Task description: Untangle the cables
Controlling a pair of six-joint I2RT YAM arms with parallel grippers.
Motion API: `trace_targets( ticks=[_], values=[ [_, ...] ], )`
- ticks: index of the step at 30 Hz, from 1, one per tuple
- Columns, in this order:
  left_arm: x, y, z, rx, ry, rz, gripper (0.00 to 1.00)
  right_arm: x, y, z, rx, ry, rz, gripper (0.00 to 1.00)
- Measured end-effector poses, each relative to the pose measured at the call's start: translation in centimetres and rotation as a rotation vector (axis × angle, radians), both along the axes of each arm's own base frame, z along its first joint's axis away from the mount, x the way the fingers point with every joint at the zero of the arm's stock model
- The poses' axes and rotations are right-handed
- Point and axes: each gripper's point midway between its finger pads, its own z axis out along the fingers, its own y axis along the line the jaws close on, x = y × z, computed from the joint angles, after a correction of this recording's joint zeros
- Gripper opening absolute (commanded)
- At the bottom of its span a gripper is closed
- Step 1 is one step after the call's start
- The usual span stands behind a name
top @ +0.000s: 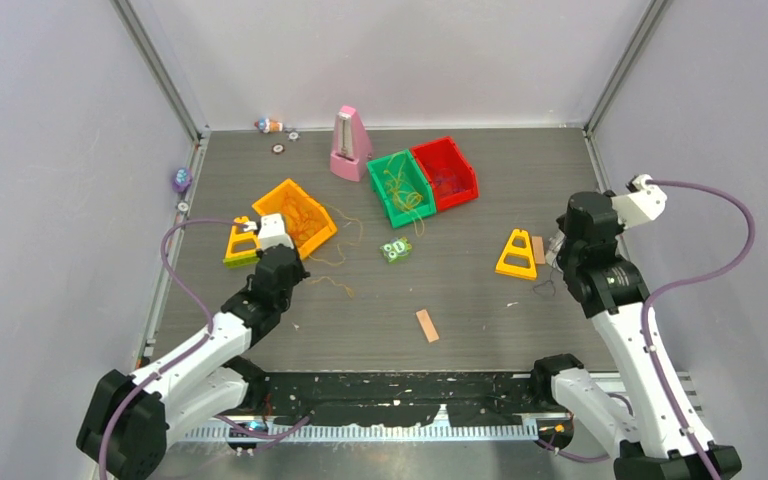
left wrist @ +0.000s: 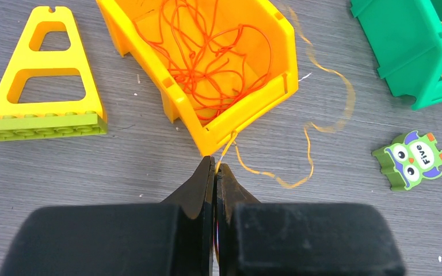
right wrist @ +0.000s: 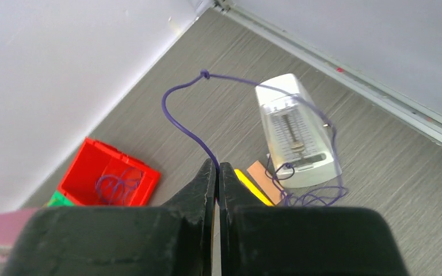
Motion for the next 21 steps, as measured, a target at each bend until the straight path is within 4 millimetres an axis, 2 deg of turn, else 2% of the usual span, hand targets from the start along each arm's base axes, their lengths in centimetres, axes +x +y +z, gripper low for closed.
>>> trace_targets(
  ticks=[4, 5, 10, 12, 14, 15, 16, 17, 21],
  values=[
    [0.1, -0.7, 0.0, -0.009, 0.001, -0.038, 0.00, 2.0, 2.0, 0.0, -0.011, 0.035, 0.131, 0.05],
    [0.1, -1.3, 0.2, -0.020, -0.007, -0.074, 0.00, 2.2, 2.2, 0.0, -0.012, 0.037, 0.143, 0.05],
    [0.1, -5.0, 1.5, -0.089, -0.065, -0.271, 0.00, 3.9, 5.8, 1.2, 0.008, 0.004, 0.357, 0.05],
    [-0.2, -5.9, 1.9, -0.101, -0.073, -0.329, 0.00, 4.3, 7.0, 1.8, 0.015, -0.018, 0.427, 0.09],
    [-0.5, -6.4, 2.4, -0.112, -0.079, -0.363, 0.00, 4.5, 8.1, 1.8, 0.023, -0.023, 0.485, 0.32],
    [-0.7, -6.6, 2.7, -0.117, -0.080, -0.375, 0.00, 4.6, 8.5, 1.7, 0.028, -0.023, 0.507, 0.66],
    [-0.9, -6.9, 3.4, -0.126, -0.085, -0.392, 0.00, 4.8, 9.0, 1.5, 0.027, -0.017, 0.537, 0.94],
    [-1.0, -7.1, 4.1, -0.136, -0.095, -0.405, 0.00, 4.9, 9.5, 1.0, 0.030, -0.004, 0.565, 0.99],
    [-1.1, -8.6, 8.5, -0.173, -0.135, -0.463, 0.00, 5.7, 11.4, -1.9, 0.018, 0.095, 0.685, 0.95]
  ],
)
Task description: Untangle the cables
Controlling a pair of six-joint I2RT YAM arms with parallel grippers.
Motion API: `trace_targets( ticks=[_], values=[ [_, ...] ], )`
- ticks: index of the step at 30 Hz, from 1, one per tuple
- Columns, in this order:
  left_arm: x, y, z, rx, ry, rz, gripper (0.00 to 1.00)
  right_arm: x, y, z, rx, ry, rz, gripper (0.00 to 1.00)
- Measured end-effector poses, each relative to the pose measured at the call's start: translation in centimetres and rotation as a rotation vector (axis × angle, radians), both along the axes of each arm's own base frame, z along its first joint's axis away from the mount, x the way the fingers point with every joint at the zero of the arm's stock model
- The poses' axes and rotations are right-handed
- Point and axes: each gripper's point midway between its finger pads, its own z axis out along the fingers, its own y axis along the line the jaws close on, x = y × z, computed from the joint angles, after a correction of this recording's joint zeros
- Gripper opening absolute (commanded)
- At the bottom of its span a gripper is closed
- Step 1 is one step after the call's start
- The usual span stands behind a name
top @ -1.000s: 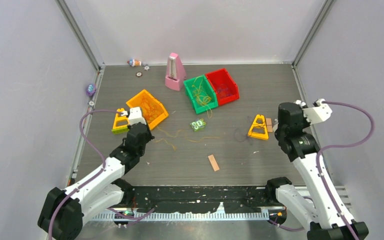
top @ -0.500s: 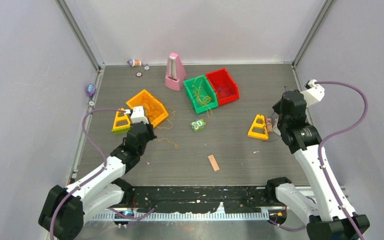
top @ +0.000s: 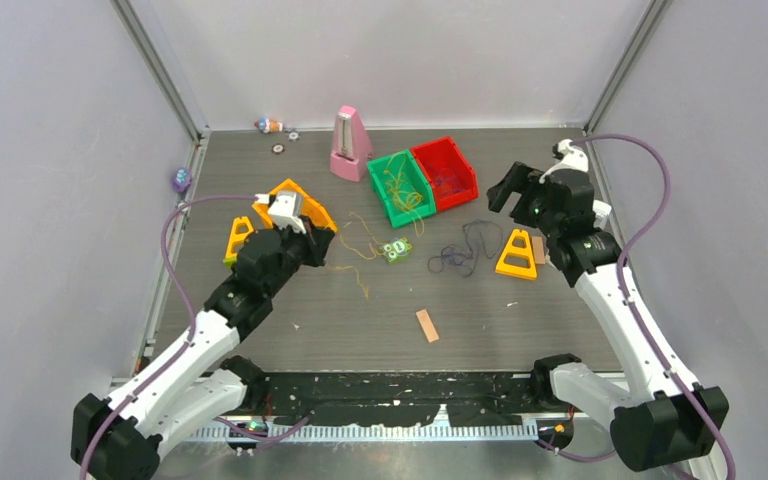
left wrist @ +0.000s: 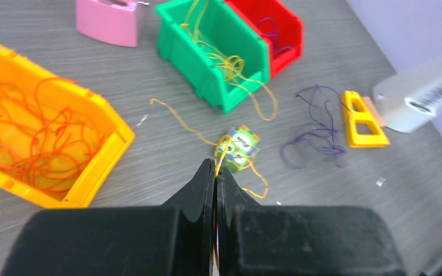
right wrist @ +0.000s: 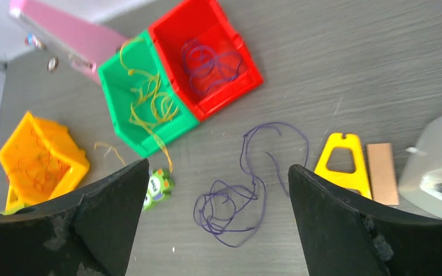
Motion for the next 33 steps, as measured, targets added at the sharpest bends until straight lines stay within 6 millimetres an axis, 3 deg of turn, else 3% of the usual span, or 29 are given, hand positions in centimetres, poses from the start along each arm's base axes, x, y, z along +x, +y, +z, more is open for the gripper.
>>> trace_targets(
  ticks=[4, 9, 12, 16, 23, 28, 33],
  values=[
    [-0.3, -2.1, 5.0, -0.019, -0.020, -0.089, 0.00, 0.0, 3.0, -2.0, -0.023, 0.044, 0.181, 0.95],
    [0.0, -4.8, 10.4, -0.029, -0.039, -0.196, 0.00, -0.7, 9.1, -0.4, 0.037, -0.093, 0.480, 0.96],
    [0.8, -6.0, 11.6, -0.016, -0.027, -0.235, 0.00, -1.0, 12.2, 1.3, 0.094, -0.191, 0.625, 0.99],
    [2.3, -7.6, 11.1, 0.007, 0.029, -0.265, 0.00, -0.6, 15.1, 2.8, 0.142, -0.291, 0.768, 0.96],
    [6.4, -10.3, 11.7, 0.049, 0.056, -0.279, 0.00, 0.4, 16.4, 3.0, 0.163, -0.327, 0.819, 0.90],
    [10.6, -11.9, 13.5, 0.098, 0.026, -0.251, 0.00, 1.1, 15.3, 3.8, 0.138, -0.373, 0.740, 0.90],
    [14.7, -12.3, 13.1, 0.189, 0.025, -0.174, 0.00, 2.3, 13.9, 3.5, 0.111, -0.363, 0.634, 0.89]
  ],
)
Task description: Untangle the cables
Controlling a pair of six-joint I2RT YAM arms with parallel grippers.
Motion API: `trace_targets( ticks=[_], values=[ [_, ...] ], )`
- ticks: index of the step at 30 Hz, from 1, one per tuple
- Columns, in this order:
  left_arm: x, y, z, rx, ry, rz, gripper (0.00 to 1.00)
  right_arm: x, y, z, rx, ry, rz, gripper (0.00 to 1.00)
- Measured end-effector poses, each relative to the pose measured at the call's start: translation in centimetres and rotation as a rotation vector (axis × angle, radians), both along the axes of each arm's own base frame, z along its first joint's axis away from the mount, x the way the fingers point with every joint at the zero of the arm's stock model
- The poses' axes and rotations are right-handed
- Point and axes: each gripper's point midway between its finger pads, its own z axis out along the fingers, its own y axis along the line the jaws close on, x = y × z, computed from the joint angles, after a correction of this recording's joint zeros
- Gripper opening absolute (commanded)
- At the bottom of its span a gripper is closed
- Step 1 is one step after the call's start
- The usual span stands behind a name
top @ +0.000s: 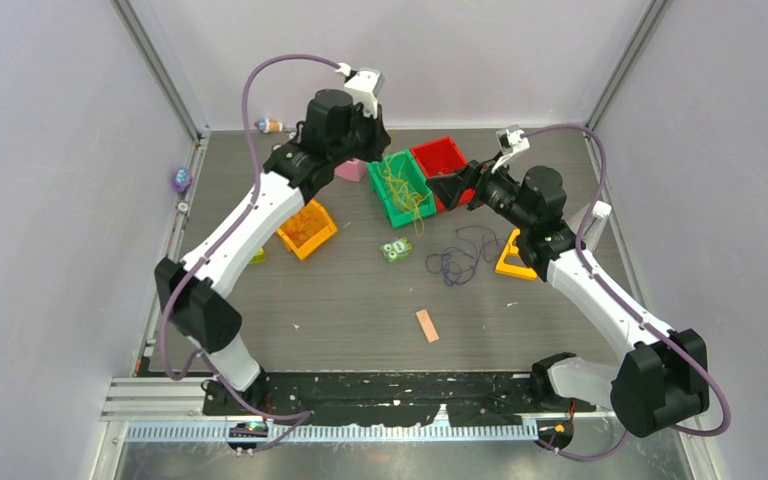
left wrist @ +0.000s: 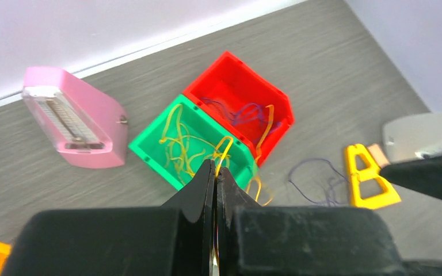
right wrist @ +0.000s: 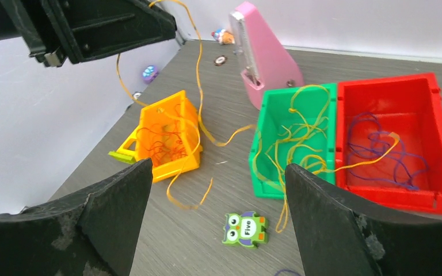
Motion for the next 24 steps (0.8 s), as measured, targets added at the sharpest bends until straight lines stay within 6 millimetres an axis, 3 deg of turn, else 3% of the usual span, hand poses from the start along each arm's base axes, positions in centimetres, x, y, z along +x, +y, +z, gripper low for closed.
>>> trace_targets(
  ticks=[9, 13, 21, 24],
  values=[
    [6.6, 1.0, -3.7, 0.193, 0.001, 0.176, 0.00, 1.4, -2.5, -2.9, -0.022, 0.081, -0.153, 0.89],
    [6.8, 1.6, -4.7, 0.226, 0.010, 0.186, 0.00, 2.2, -3.0, -4.3, -0.039, 0.121, -0.193, 0.87],
    [6.5, 2.3, -5.8, 0.246, 0.028, 0.205, 0.00, 5.5, -2.9, -9.9, -0.085, 0.315, -0.254, 0.80],
    [6.5, 2.5, -6.1, 0.250, 0.032, 0.217, 0.00, 7.5, -2.4, -10.3, -0.084, 0.356, -0.266, 0.78]
  ],
)
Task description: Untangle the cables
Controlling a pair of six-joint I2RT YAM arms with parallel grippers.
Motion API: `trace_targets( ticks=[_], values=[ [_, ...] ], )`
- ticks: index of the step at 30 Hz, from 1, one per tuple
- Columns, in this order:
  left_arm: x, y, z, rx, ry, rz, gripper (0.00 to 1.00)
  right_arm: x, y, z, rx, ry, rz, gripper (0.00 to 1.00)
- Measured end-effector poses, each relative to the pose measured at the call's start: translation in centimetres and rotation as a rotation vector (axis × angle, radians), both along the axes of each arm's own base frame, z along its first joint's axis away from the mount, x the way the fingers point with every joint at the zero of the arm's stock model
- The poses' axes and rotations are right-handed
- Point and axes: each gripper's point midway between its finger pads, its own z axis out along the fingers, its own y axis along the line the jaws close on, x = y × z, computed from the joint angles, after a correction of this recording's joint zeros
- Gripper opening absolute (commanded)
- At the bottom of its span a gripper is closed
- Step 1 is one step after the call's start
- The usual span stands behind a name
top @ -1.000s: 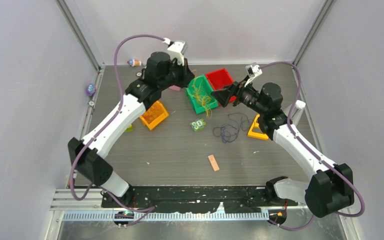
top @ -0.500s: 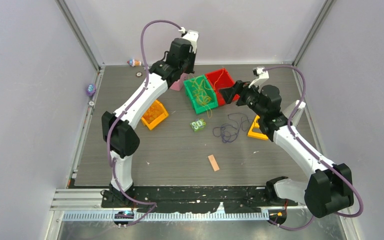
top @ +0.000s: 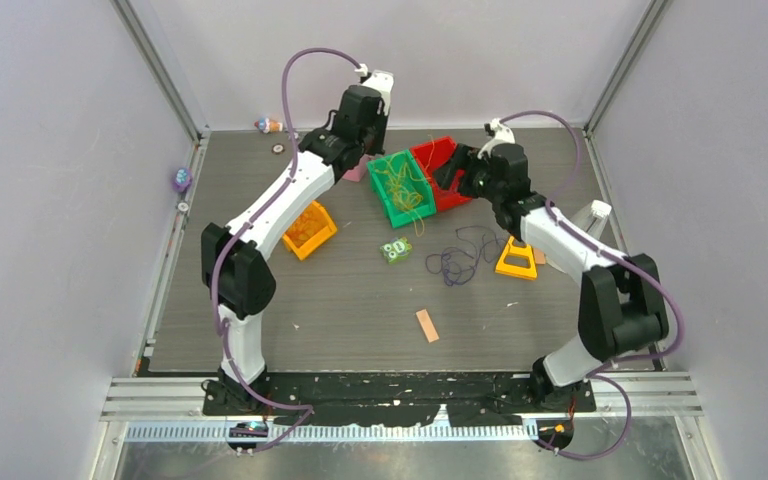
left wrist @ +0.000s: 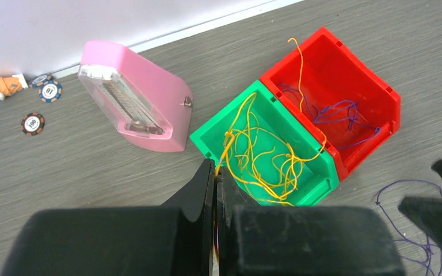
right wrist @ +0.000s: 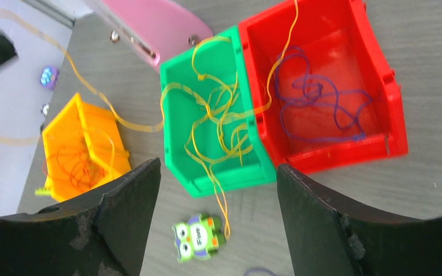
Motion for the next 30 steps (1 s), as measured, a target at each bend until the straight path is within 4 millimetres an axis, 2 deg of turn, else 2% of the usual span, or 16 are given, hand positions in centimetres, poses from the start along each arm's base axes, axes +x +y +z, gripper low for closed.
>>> trace_targets(
  ticks=[3, 8, 12, 13, 14, 17, 19, 25, 30],
  values=[
    [-0.4, 0.1, -1.1, 0.004, 0.015, -0.005, 0.00, 2.5, 0.7, 0.2, 0.021, 0.012, -0.016, 0.79],
    [-2.6, 0.6, -3.7, -0.005, 0.074, -0.027, 0.00, 6.0, 1.2, -0.4, 0.058, 0.045, -0.070, 0.76],
    [-3.8, 1.2, -3.3, -0.017, 0.070, -0.027, 0.00, 8.8, 1.4, -1.4, 0.057, 0.074, -0.104, 0.71],
    [-4.0, 1.4, -2.7, -0.024, 0.057, -0.027, 0.00, 11.1, 1.4, -2.0, 0.045, 0.080, -0.121, 0.67],
    [-4.3, 1.6, -1.3, -0.041, 0.028, -0.027, 0.00, 11.1, 1.4, -2.0, 0.045, 0.080, -0.121, 0.65],
    [-4.3, 1.7, -0.1, -0.054, -0.001, -0.026, 0.00, 12.3, 1.5, -3.0, 0.013, 0.110, -0.116, 0.64],
    [-4.4, 1.8, 0.1, -0.054, -0.006, -0.023, 0.00, 12.8, 1.5, -3.6, 0.002, 0.120, -0.110, 0.63],
    [-4.3, 2.0, 0.1, -0.043, -0.009, -0.016, 0.00, 12.0, 1.1, -5.8, -0.042, 0.195, -0.107, 0.62],
    [-4.2, 2.2, 0.2, -0.039, -0.012, -0.010, 0.00, 12.8, 1.4, -6.9, -0.051, 0.213, -0.102, 0.60]
  ],
)
